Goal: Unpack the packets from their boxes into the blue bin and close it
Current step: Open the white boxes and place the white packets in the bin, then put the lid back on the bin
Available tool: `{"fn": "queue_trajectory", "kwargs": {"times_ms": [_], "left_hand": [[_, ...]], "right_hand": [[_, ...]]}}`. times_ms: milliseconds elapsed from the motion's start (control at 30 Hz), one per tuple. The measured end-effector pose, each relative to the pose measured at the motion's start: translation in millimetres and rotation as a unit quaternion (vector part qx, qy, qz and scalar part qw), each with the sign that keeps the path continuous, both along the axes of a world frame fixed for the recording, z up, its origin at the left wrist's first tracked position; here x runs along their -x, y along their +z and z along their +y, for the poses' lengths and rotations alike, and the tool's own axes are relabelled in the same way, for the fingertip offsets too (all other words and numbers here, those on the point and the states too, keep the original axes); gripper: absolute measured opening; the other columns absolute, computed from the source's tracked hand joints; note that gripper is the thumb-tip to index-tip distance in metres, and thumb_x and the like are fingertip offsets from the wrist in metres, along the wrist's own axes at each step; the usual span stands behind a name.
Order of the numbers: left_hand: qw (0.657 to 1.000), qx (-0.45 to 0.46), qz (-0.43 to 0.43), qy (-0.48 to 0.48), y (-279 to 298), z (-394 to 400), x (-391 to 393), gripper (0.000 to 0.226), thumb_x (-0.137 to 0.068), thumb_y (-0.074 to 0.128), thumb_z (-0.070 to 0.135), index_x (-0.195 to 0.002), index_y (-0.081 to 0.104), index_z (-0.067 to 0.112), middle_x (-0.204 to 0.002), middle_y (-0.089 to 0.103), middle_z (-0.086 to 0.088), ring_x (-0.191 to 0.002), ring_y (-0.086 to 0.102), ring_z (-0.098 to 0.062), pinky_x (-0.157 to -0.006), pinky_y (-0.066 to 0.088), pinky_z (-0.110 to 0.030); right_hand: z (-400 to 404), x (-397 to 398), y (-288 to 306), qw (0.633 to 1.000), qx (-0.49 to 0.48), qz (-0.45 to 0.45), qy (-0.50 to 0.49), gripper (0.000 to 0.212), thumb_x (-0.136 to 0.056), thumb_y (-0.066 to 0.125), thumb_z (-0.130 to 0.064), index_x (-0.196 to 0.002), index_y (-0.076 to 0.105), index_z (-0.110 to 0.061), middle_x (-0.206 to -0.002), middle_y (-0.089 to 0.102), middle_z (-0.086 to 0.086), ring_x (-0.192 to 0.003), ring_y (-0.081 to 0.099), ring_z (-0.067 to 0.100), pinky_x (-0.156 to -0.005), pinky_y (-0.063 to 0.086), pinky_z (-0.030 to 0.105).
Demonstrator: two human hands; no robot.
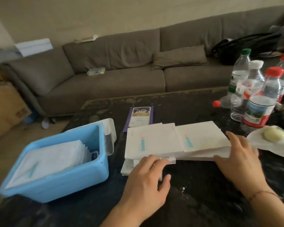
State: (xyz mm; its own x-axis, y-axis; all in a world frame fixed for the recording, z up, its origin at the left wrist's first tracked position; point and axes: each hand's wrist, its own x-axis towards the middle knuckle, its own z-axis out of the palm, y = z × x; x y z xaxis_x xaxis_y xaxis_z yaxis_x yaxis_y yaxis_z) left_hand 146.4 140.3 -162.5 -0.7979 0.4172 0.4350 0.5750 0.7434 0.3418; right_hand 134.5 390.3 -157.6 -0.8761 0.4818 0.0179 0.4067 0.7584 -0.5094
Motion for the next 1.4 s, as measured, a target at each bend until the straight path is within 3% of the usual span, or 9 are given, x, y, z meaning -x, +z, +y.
{"fn": "queue_trajectory", "kwargs": {"times_ms": [133,333,500,667,833,933,1033,1233,1400], "left_hand": [[0.985,-0.083,-0.047,0.146,-14,-27,0,0.046,-0.087,0.067,0.045,-0.126,0.045,0.037,-0.134,0.035,0.019,-0.130,0.032,0.002,-0.106,0.037,-0.016],[0.951,-0.144,-0.148,0.232,-26,-36,18,0.107,-0.076,0.078,0.049,-0.147,-0.002,0.038,-0.157,0.007,0.009,-0.148,0.013,-0.012,-0.120,0.026,-0.036],[0.931,-0.239,-0.176,0.211,-33,-32,35,0.103,-0.075,0.082,0.038,-0.151,0.012,0.035,-0.151,0.031,0.012,-0.134,0.026,0.001,-0.114,0.031,-0.027],[0.931,-0.196,-0.213,0.223,-21,-28,25,0.103,-0.080,0.073,0.050,-0.148,-0.004,0.043,-0.160,0.006,0.012,-0.147,0.009,-0.008,-0.121,0.021,-0.035],[0.947,-0.267,0.124,0.127,45,-36,7,0.027,-0.088,0.053,0.054,-0.109,0.061,0.038,-0.121,0.057,0.019,-0.112,0.058,-0.005,-0.086,0.056,-0.025],[0.932,-0.311,0.146,0.119,123,-81,39,0.025,-0.091,0.056,0.044,-0.105,0.068,0.026,-0.104,0.064,0.015,-0.099,0.058,-0.001,-0.085,0.047,-0.014],[0.915,-0.319,0.096,0.230,186,-133,100,0.025,-0.092,0.059,0.040,-0.111,0.066,0.024,-0.107,0.065,0.011,-0.101,0.059,-0.005,-0.079,0.045,-0.018],[0.892,-0.259,-0.222,0.295,200,-232,186,0.045,-0.094,0.058,0.045,-0.126,0.061,0.014,-0.118,0.063,-0.003,-0.117,0.057,-0.025,-0.094,0.045,-0.036],[0.885,0.143,-0.275,0.348,141,-297,209,0.056,-0.096,0.053,0.052,-0.129,0.061,0.008,-0.135,0.058,-0.012,-0.117,0.058,-0.030,-0.091,0.049,-0.034]], "right_hand": [[-50,-3,16,0.992,0.001,0.099,0.076,0.079,-0.081,0.074,-0.036,-0.148,0.030,-0.032,-0.157,0.028,-0.002,-0.145,0.021,0.025,-0.118,0.027,0.049],[-91,7,4,0.978,-0.096,-0.007,0.183,0.088,-0.081,0.049,-0.073,-0.151,0.007,-0.042,-0.158,0.024,-0.012,-0.149,0.014,0.017,-0.123,0.010,0.043],[-98,15,-1,0.970,-0.135,-0.005,0.202,0.074,-0.081,0.047,-0.073,-0.146,0.025,-0.045,-0.152,0.034,-0.016,-0.146,0.021,0.014,-0.123,0.014,0.043],[-115,33,36,0.982,-0.135,0.021,0.133,0.081,-0.075,0.039,-0.077,-0.145,0.034,-0.037,-0.152,0.040,-0.006,-0.145,0.025,0.021,-0.119,0.022,0.045],[-169,88,71,0.963,0.028,0.161,0.215,0.037,-0.087,0.064,-0.042,-0.118,0.064,-0.021,-0.116,0.067,0.000,-0.108,0.060,0.020,-0.088,0.051,0.036],[-215,135,85,0.934,0.120,0.118,0.315,0.008,-0.087,0.067,-0.025,-0.095,0.069,-0.025,-0.088,0.069,-0.010,-0.084,0.064,0.006,-0.076,0.050,0.029],[-263,174,90,0.923,0.181,0.046,0.338,0.025,-0.090,0.065,-0.032,-0.110,0.067,-0.018,-0.098,0.069,-0.003,-0.090,0.064,0.011,-0.076,0.052,0.027],[-309,221,70,0.918,0.207,-0.088,0.326,0.048,-0.093,0.062,-0.039,-0.132,0.053,-0.013,-0.120,0.054,0.004,-0.114,0.054,0.026,-0.098,0.050,0.044],[-301,251,37,0.895,0.283,-0.201,0.280,0.049,-0.085,0.069,-0.043,-0.119,0.059,-0.009,-0.115,0.065,0.010,-0.107,0.064,0.032,-0.095,0.052,0.052]]}}
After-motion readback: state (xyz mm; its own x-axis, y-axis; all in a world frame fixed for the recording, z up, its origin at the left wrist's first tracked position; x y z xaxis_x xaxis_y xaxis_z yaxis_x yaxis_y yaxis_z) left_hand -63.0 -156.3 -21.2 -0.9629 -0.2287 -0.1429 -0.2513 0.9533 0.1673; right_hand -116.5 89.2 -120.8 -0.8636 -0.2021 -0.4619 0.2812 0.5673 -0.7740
